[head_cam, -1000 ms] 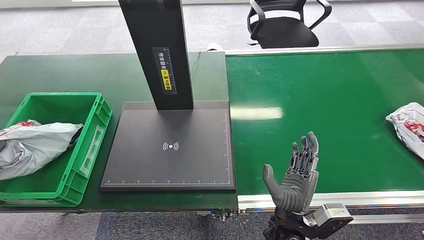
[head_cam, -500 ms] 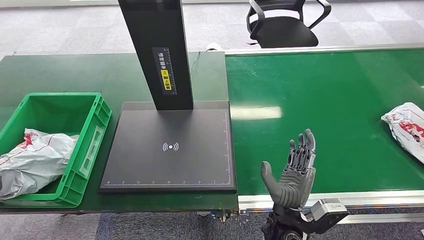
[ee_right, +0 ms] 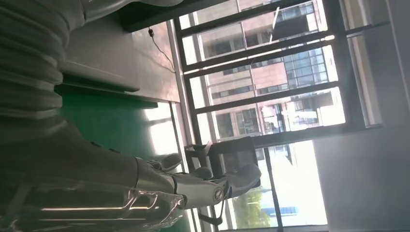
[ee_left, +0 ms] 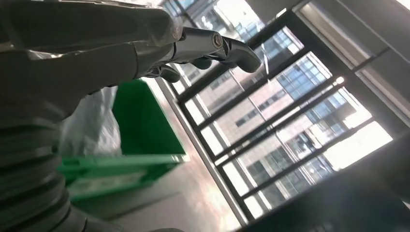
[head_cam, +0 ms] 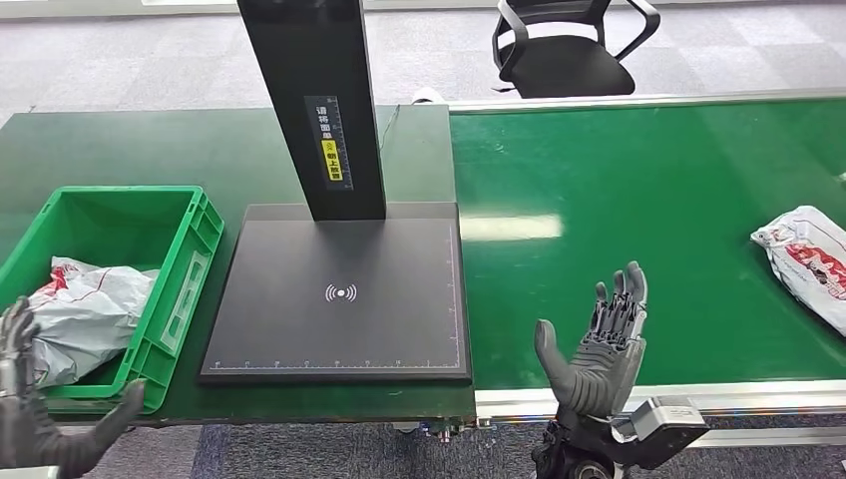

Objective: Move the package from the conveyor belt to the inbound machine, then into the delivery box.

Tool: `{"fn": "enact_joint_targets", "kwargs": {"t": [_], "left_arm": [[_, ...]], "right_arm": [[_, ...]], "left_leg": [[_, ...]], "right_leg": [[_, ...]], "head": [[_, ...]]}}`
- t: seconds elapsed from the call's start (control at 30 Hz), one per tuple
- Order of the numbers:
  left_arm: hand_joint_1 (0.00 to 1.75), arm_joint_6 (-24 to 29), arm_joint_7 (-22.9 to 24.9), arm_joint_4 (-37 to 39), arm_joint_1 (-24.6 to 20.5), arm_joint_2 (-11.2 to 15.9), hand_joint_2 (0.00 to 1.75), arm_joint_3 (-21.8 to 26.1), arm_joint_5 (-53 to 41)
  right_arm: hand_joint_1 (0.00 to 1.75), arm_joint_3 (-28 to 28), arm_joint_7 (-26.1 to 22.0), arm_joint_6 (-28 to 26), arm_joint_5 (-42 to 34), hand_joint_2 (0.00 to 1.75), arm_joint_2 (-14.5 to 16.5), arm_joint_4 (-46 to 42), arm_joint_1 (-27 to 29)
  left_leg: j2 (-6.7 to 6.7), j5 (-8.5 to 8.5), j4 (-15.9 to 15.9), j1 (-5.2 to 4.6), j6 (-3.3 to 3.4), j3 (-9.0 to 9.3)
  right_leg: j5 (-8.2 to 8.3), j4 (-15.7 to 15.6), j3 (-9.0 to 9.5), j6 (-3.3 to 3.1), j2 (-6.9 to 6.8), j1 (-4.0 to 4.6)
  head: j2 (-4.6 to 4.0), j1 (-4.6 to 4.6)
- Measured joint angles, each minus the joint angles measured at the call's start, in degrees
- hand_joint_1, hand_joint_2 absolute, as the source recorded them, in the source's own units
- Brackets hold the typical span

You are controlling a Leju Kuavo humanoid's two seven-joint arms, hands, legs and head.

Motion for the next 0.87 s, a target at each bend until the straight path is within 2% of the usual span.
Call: {"fn": "enact_joint_targets", "kwargs": {"t": [0.07, 0.13, 0.27, 0.47, 0.63, 0.87], "left_arm": [[0.0, -2.04, 0.09, 2.44, -1.07, -0.47, 1.75, -5.68, 1.97], [0.0, -4.46, 0.23, 6.26, -2.54, -1.29, 1.75, -11.52, 4.85], [0.0, -6.43, 0.33, 16.14, -5.5, -3.7, 1.75, -20.37, 9.06], [0.0, -5.65, -0.45, 28.07, -7.78, -6.17, 1.75, -27.08, 9.65], [0.0, -4.77, 0.49, 30.85, -8.44, -6.85, 1.75, -28.73, 8.73], [0.0, -4.11, 2.2, 30.0, -8.09, -6.99, 1.75, -28.26, 7.5]], "right_arm": [[0.0, -0.17, 0.77, -0.53, 1.59, 0.87, 0.02, 0.09, 0.48], [0.0, -0.3, 2.13, -0.61, 3.81, 1.75, 0.02, 0.88, 0.68], [0.0, -0.1, 5.12, -0.61, 9.29, 1.75, -0.02, 4.38, 0.68], [0.0, 1.05, 5.75, -0.39, 13.74, 1.75, -0.3, 9.84, 0.49], [0.0, 1.16, 5.53, -0.44, 14.13, 1.75, -0.49, 12.54, 0.04], [0.0, -1.15, 6.02, -1.15, 11.89, 1.75, -0.68, 11.7, 0.24]], "left_leg": [[0.0, 0.0, 0.0, 0.0, 0.0, 0.01], [0.0, 0.0, 0.0, 0.0, 0.0, 0.03], [0.0, 0.0, 0.0, 0.0, 0.01, 0.04], [-0.01, 0.0, 0.0, 0.01, 0.0, -0.02], [0.0, 0.0, 0.0, 0.01, 0.0, -0.04], [0.0, 0.0, 0.0, 0.01, 0.0, -0.03]], "right_leg": [[0.0, 0.0, 0.03, 0.0, -0.01, 0.0], [0.01, 0.0, 0.07, 0.0, -0.02, 0.0], [0.02, 0.0, 0.1, 0.01, -0.03, -0.01], [0.01, 0.01, 0.03, 0.01, -0.03, 0.02], [0.01, 0.01, 0.0, 0.01, -0.03, 0.02], [0.01, 0.01, 0.02, 0.0, -0.03, 0.01]], "head": [[0.0, -0.01], [0.0, -0.01], [0.0, -0.01], [0.0, -0.02], [0.0, -0.03], [0.0, -0.02]]}}
